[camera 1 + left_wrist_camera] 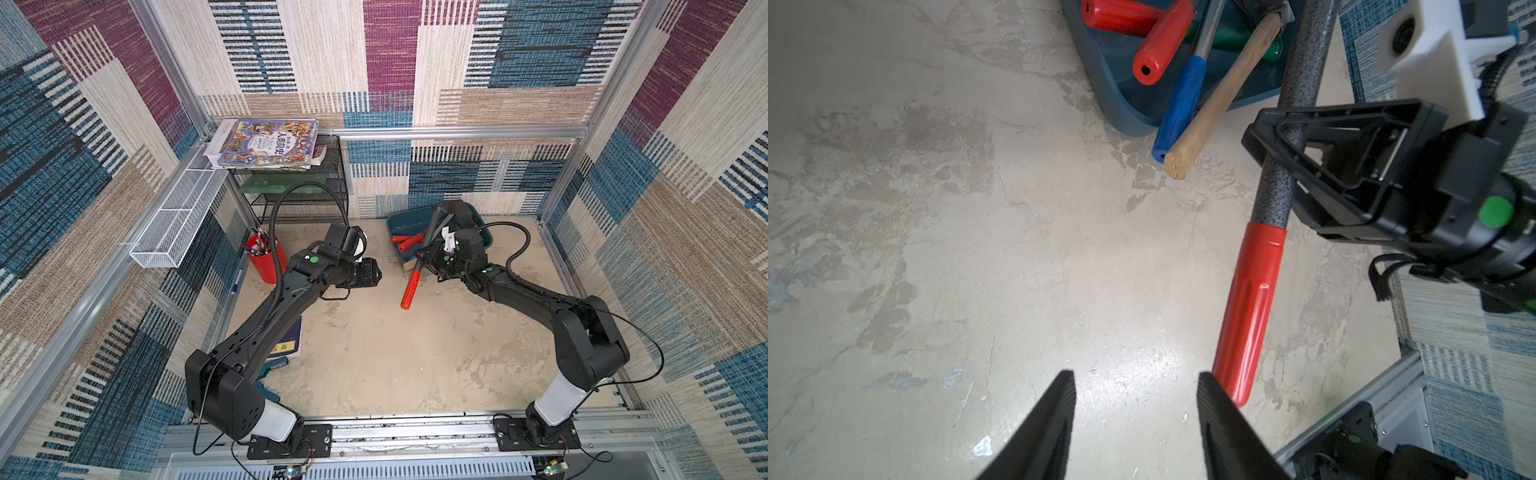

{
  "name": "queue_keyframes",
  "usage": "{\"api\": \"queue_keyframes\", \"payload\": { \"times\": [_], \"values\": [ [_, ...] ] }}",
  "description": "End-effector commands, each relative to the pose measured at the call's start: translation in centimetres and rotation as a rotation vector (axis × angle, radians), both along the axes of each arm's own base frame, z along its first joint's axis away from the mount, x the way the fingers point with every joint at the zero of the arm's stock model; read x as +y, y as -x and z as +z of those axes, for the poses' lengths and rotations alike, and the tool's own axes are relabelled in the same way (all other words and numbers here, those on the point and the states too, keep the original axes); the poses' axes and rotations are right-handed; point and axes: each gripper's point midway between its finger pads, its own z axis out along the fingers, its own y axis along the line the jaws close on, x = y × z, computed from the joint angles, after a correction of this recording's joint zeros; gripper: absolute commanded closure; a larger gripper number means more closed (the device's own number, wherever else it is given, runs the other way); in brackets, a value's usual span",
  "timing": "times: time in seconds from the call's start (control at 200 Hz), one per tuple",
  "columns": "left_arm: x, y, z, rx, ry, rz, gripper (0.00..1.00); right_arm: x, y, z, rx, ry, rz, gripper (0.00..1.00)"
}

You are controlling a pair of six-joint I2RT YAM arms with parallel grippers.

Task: Put the small hoe into the storage box
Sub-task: Place the hoe in the storage box.

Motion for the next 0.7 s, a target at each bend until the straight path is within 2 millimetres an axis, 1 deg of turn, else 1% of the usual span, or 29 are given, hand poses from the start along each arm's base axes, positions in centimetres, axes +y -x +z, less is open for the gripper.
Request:
{"api": "queue_keyframes", "payload": {
  "times": [0.0,0.175,0.285,0.32,0.451,0.466,0.491,0.596,0.691],
  "values": [
    [0.0,0.1,0.2,-0.021,0.006,-0.013,0.49,0.4,-1.7,3.5,-0.104,-0.121,-0.010,1.00],
    [-0.1,0.5,0.0,-0.007,0.024,-0.023,0.48,0.0,-3.4,3.5,-0.085,-0.182,-0.042,1.00],
    [-0.3,0.7,0.0,-0.004,0.035,-0.027,0.47,-0.7,-4.4,3.6,-0.075,-0.231,-0.074,1.00],
    [-0.1,0.8,0.0,-0.003,0.035,-0.022,0.41,-0.9,-4.7,3.5,-0.073,-0.241,-0.085,1.00],
    [-0.1,1.0,-0.1,-0.004,0.039,-0.021,0.40,-1.7,-6.1,3.1,-0.055,-0.297,-0.106,1.00],
    [0.0,1.1,-0.2,-0.003,0.038,-0.019,0.37,-1.7,-6.3,3.0,-0.051,-0.304,-0.107,1.00],
    [0.0,1.1,-0.2,-0.004,0.037,-0.017,0.35,-1.9,-6.6,3.0,-0.050,-0.316,-0.111,1.00],
    [0.2,1.3,-0.2,-0.004,0.036,-0.016,0.34,-2.4,-7.8,2.8,-0.049,-0.344,-0.123,1.00],
    [0.4,1.5,-0.3,-0.004,0.033,-0.012,0.34,-2.4,-8.8,2.8,-0.047,-0.345,-0.125,1.00]
  ]
}}
